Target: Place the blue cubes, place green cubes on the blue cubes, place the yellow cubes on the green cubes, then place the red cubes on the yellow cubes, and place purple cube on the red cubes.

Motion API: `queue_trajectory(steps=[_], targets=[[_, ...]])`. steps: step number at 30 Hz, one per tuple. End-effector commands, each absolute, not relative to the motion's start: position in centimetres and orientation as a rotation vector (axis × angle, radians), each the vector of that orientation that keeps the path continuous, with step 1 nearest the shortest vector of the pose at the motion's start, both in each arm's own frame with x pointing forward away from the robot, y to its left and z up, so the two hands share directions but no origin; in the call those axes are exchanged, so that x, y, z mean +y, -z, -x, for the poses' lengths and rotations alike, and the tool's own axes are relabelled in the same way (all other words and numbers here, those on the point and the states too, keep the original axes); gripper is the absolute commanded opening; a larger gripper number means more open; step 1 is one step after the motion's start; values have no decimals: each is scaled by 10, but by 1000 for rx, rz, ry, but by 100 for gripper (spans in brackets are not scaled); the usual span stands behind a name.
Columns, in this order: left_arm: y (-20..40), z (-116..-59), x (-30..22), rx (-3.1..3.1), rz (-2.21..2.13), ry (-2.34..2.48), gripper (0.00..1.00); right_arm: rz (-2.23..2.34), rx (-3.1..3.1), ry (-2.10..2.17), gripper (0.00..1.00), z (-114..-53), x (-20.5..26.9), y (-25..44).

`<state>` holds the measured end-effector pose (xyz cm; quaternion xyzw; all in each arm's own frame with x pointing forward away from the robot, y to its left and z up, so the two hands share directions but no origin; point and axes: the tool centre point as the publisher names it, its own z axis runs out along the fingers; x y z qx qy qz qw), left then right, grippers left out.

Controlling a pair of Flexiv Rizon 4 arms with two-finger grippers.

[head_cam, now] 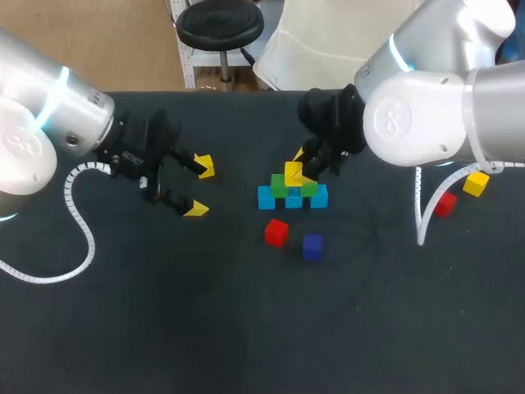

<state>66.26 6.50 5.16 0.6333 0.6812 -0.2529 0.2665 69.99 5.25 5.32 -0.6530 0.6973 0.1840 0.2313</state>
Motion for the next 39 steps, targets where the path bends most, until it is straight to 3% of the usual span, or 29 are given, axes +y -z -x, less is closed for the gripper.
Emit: queue_trajectory(steps=[1,7,8,11,12,25,39], targets=[[-51,-662,66,1832,-1708,682,100,1797,1914,-512,40,-701,53,-53],[-51,-662,66,1832,-1708,682,100,1798,1912,-517,50,-701,53,-53],[-51,-662,66,1832,-1708,682,100,1798,1911,-518,66,-701,53,-53],[-51,-662,66,1832,-1708,682,100,1797,1911,-519,96,-701,53,-54],[-51,-662,66,1832,-1708,682,100,1795,1911,-520,100,-701,52,-55],[-51,-662,66,1832,-1708,682,100,1766,1839,-581,100,-711,7,-94],[-51,-662,66,1832,-1708,682,100,2205,1444,-536,100,-727,-125,-106]])
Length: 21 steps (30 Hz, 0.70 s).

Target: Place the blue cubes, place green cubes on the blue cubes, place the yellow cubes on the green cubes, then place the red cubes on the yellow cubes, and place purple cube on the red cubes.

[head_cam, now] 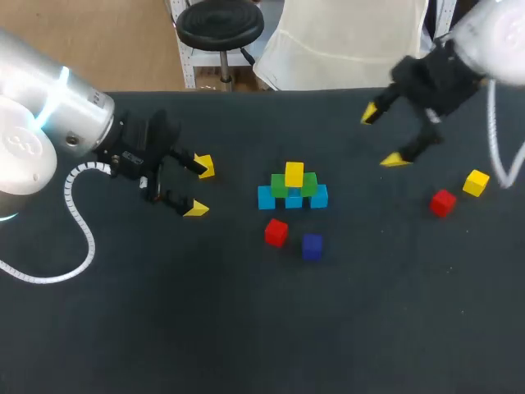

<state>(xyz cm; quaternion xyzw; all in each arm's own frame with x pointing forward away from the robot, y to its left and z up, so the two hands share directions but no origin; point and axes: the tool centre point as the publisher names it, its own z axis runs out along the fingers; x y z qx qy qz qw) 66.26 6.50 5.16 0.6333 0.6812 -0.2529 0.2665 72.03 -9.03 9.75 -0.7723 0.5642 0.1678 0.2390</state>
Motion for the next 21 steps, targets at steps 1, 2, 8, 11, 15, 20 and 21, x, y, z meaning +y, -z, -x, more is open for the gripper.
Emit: queue_trajectory(steps=[1,2,8,11,15,20,21], targets=[[-51,-662,66,1832,-1708,682,100,2231,1430,-543,100,-728,-134,-104],[-51,-662,66,1832,-1708,682,100,2237,1423,-535,100,-729,-142,-103],[-51,-662,66,1832,-1708,682,100,2334,1374,-524,100,-729,-190,-91],[-51,-662,66,1832,-1708,682,100,2380,1335,-531,100,-727,-209,-83],[-51,-662,66,1832,-1708,682,100,2456,1255,-531,100,-724,-228,-75],[-51,-662,66,1832,-1708,682,100,2499,1174,-547,100,-718,-247,-62],[-51,-662,66,1832,-1708,682,100,2498,1159,-556,100,-717,-250,-59]])
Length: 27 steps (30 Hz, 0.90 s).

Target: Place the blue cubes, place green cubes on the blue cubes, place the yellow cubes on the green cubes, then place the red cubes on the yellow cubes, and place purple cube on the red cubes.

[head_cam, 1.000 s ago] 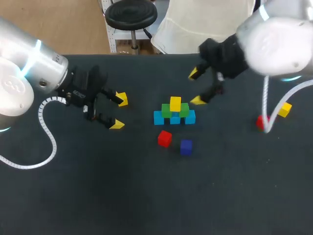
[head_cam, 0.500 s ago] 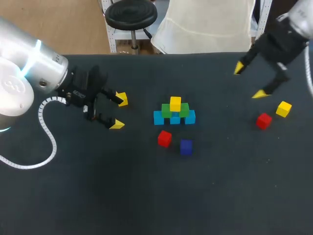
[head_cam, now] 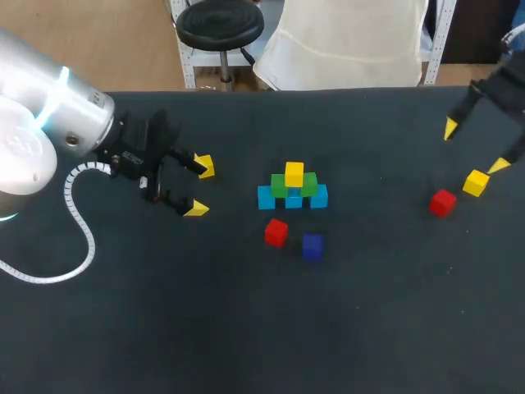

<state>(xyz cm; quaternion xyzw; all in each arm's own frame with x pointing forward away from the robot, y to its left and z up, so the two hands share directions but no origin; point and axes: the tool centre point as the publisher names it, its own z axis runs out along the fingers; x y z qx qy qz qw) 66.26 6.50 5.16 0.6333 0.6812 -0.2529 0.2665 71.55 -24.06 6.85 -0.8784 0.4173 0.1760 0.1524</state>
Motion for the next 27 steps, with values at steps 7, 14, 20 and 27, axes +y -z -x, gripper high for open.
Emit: queue_trajectory(steps=[7,14,20,27], targets=[[-51,-662,66,1832,-1708,682,100,2509,1022,-596,100,-716,-272,-42],[-51,-662,66,1832,-1708,682,100,2575,886,-618,100,-717,-283,-31],[-51,-662,66,1832,-1708,682,100,2595,828,-641,100,-720,-281,-19],[-51,-662,66,1832,-1708,682,100,2573,865,-658,100,-728,-280,-7]])
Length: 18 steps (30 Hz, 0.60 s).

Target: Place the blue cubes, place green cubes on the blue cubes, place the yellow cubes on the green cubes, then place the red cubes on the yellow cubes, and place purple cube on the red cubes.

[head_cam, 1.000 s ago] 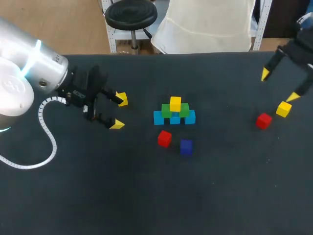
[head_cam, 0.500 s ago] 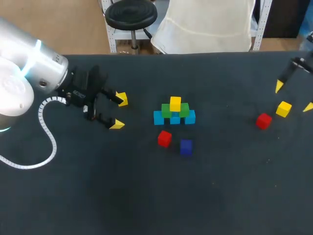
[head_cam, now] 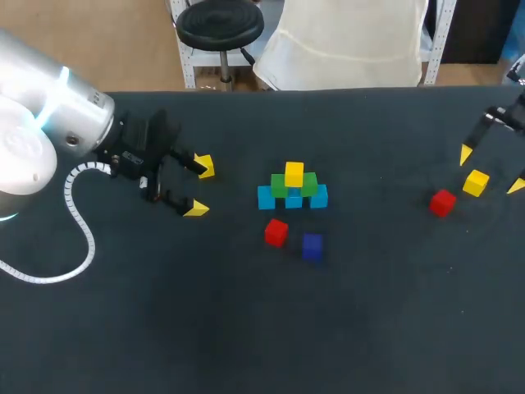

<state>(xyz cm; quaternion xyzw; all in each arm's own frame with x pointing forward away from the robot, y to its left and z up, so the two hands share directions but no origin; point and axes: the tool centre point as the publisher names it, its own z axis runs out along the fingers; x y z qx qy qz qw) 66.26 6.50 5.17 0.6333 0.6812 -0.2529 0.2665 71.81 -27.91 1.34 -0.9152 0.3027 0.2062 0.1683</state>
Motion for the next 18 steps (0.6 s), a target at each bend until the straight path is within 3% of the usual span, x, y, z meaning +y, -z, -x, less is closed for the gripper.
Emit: queue_trajectory(steps=[1,18], targets=[[-51,-662,66,1832,-1708,682,100,2572,869,-657,100,-729,-280,-7],[-51,-662,66,1832,-1708,682,100,2614,915,-670,100,-741,-272,-2]])
